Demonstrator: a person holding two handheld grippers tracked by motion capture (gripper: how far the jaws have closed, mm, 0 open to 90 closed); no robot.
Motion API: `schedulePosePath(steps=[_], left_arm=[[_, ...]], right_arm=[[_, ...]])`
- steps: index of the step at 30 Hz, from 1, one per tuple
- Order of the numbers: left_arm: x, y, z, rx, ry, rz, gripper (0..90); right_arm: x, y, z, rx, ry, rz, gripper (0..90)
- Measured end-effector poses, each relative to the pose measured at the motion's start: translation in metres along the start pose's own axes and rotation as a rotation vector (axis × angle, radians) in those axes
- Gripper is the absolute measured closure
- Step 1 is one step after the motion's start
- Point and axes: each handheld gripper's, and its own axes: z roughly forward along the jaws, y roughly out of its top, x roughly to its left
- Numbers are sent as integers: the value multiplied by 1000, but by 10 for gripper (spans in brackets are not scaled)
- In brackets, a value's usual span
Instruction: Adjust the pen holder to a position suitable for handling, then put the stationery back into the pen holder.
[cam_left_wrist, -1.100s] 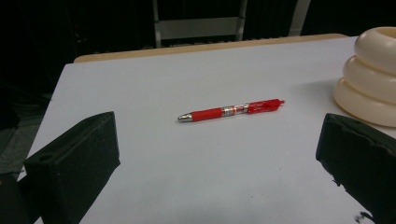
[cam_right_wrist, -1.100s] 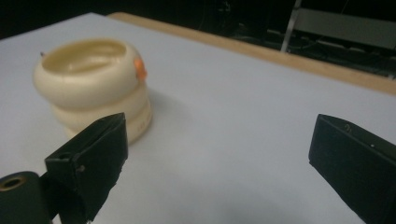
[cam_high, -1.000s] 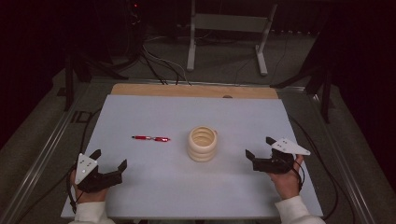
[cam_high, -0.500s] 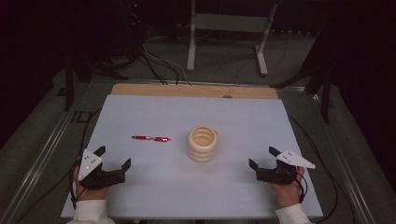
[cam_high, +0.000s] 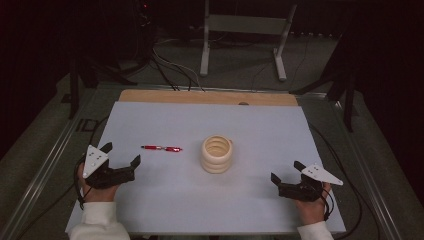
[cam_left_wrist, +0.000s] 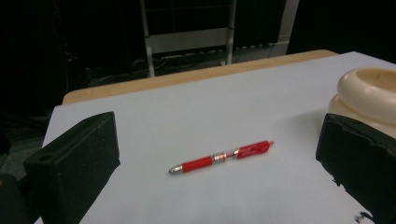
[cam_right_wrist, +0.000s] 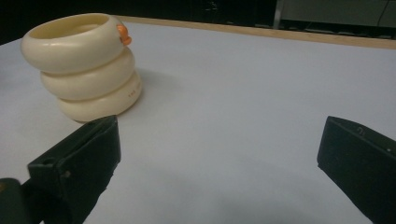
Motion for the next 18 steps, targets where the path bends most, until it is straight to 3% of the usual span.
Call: schedulePosePath(steps=[18], left_arm=[[1,9,33,60,-34,29,1]], right_arm=[[-5,-3,-4,7,-25,22,1]])
